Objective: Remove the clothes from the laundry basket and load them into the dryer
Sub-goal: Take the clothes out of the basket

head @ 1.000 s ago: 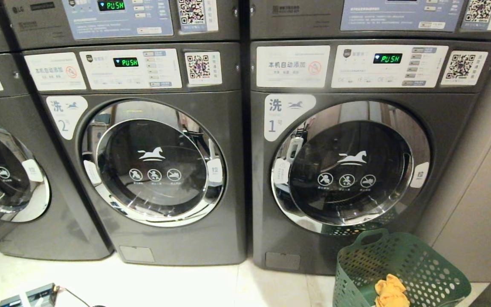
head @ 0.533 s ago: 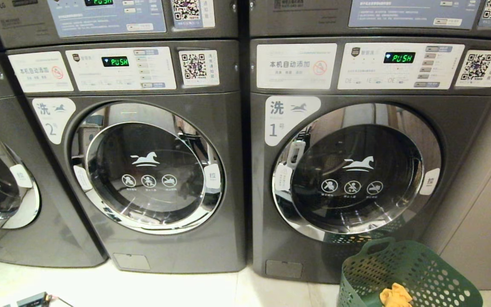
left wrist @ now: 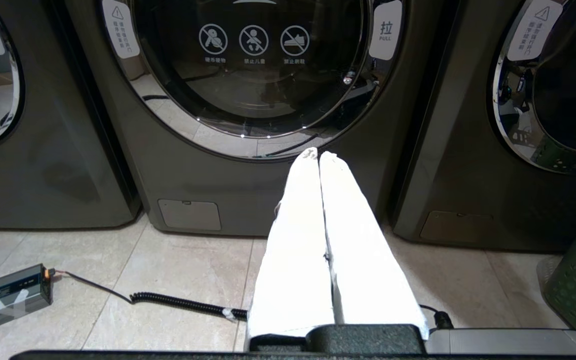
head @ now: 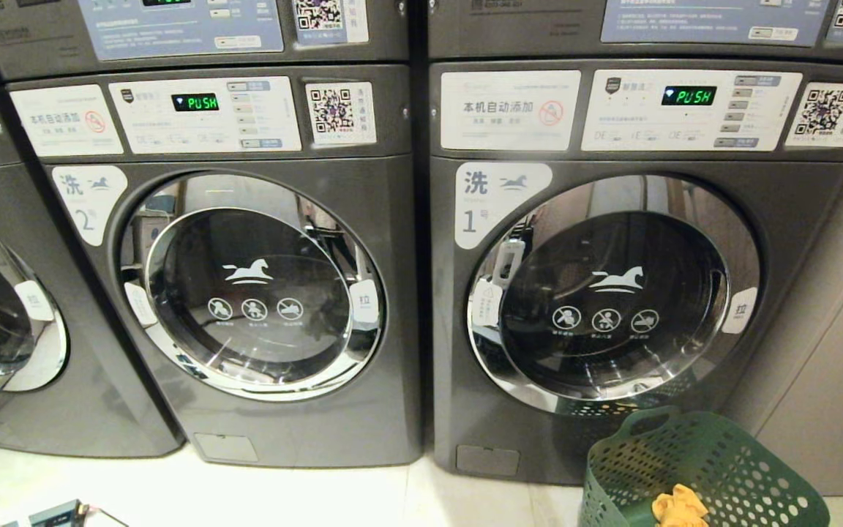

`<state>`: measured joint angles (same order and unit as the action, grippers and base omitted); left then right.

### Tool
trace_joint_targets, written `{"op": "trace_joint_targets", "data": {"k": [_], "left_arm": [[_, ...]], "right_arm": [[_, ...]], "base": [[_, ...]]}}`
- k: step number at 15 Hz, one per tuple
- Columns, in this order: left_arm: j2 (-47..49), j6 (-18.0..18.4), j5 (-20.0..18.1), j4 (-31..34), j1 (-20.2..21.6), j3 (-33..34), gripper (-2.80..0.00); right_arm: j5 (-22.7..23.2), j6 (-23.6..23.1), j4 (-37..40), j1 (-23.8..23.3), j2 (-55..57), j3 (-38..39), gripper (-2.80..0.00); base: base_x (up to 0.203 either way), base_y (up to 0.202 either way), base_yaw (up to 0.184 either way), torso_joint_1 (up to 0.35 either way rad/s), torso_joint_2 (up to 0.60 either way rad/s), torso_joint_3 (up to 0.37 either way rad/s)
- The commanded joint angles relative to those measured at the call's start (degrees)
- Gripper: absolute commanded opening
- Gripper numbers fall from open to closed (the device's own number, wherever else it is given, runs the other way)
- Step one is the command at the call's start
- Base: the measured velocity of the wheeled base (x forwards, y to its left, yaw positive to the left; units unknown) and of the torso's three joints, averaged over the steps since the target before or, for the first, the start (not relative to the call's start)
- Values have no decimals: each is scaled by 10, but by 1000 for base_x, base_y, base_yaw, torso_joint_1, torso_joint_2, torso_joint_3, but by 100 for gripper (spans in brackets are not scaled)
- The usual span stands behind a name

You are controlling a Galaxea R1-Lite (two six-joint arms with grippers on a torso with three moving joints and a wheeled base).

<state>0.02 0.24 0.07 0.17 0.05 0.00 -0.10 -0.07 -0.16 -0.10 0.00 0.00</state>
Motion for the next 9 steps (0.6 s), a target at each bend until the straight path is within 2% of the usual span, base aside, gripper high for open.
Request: {"op": "trace_joint_targets", "data": {"k": [1,9], "left_arm": [[0,0,0,0,0,0,-280],[0,-1,0,0,0,0,-280]], "right_arm": [[0,0,0,0,-1,0,-280],[0,1,0,0,-1,0,-280]], "base": [[0,0,0,2,2,-116],[0,0,0,1,1,-208]]}}
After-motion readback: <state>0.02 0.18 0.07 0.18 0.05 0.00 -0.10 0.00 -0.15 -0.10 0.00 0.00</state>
